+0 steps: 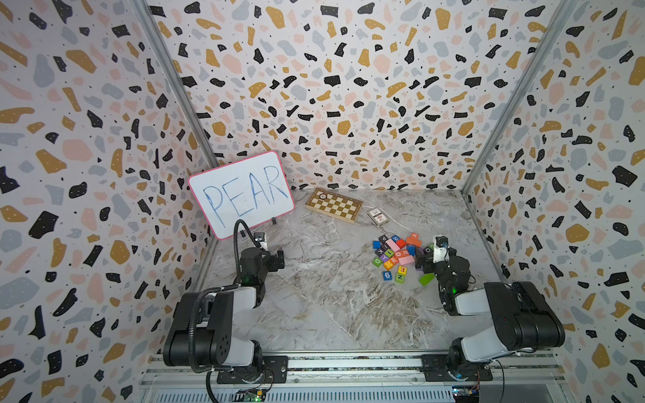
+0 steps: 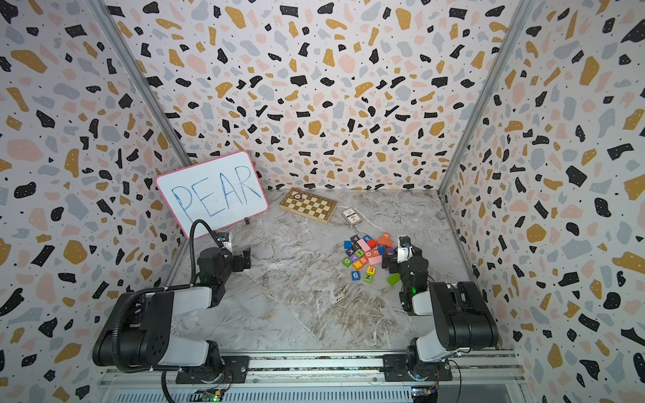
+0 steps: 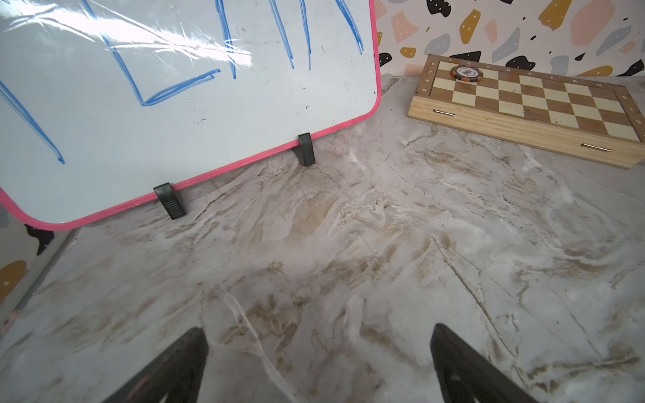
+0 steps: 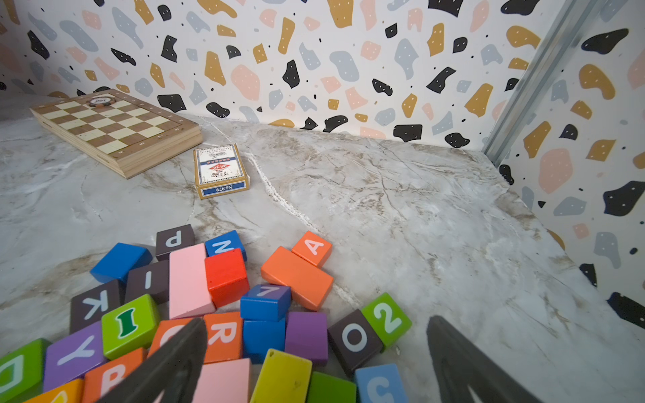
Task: Spell the uppercase word “pear” with letter blocks
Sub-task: Adjust the letter blocks at the center of the board.
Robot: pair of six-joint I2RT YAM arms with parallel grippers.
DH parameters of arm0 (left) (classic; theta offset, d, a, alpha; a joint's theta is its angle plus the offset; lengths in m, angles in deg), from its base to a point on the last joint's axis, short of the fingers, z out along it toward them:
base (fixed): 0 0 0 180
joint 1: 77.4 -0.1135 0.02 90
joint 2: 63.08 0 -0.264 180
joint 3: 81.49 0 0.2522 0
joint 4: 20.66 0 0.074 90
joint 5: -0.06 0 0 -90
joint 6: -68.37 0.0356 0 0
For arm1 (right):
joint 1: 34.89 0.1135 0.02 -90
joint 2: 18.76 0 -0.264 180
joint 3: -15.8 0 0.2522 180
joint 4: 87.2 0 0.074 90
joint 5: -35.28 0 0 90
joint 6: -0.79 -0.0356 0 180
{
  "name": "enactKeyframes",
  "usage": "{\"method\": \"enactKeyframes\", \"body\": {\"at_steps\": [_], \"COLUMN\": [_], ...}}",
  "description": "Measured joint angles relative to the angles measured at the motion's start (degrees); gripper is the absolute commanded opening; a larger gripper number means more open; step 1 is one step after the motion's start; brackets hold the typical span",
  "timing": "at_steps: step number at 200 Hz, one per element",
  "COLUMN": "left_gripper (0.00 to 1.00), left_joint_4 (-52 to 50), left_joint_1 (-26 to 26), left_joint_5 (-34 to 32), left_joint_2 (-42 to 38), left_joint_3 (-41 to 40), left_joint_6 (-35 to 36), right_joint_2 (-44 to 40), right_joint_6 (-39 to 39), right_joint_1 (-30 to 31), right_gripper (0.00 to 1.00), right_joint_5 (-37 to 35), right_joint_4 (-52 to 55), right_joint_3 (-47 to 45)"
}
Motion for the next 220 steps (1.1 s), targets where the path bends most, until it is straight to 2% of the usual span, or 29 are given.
{"method": "enactKeyframes", "body": {"at_steps": [122, 135, 142, 156, 170, 193, 220], "left_gripper": [0.99, 0.99, 0.99, 1.00, 0.99, 0.99, 0.99], "left_joint_4": [-0.11, -4.20, -10.71, -21.88, -24.48, -25.66, -31.50], "left_joint_1": [-0.02, 0.00, -0.02, 0.00, 0.17, 2.14, 5.35], "left_joint_5": [0.00, -0.81, -2.08, -3.87, -4.70, -7.67, -10.19], "left_joint_2": [-0.07, -0.85, -1.25, -0.87, -2.21, -8.96, -12.61], "left_joint_3": [0.02, 1.22, 4.37, 13.40, 18.62, 17.51, 17.51], "left_joint_6": [-0.02, -0.46, -1.25, -2.84, -4.55, -6.56, -9.44], "right_joint_2": [0.00, -0.09, -0.35, -1.68, -3.10, -6.67, -13.27], "right_joint_6": [0.00, 0.02, 0.02, 0.04, -0.50, -3.72, -8.02], "right_joint_1": [-0.22, 0.31, 0.57, 1.95, 3.98, 7.56, 13.40], "right_gripper": [0.99, 0.99, 0.99, 0.99, 0.99, 1.00, 1.00], "right_joint_5": [0.07, -0.57, -1.16, -3.91, -7.15, -12.57, -16.90], "right_joint_4": [0.00, 0.24, 0.98, 5.84, 14.25, 26.93, 34.93], "right_joint_3": [0.00, 0.02, 0.13, 1.92, 6.99, 16.98, 20.96]}}
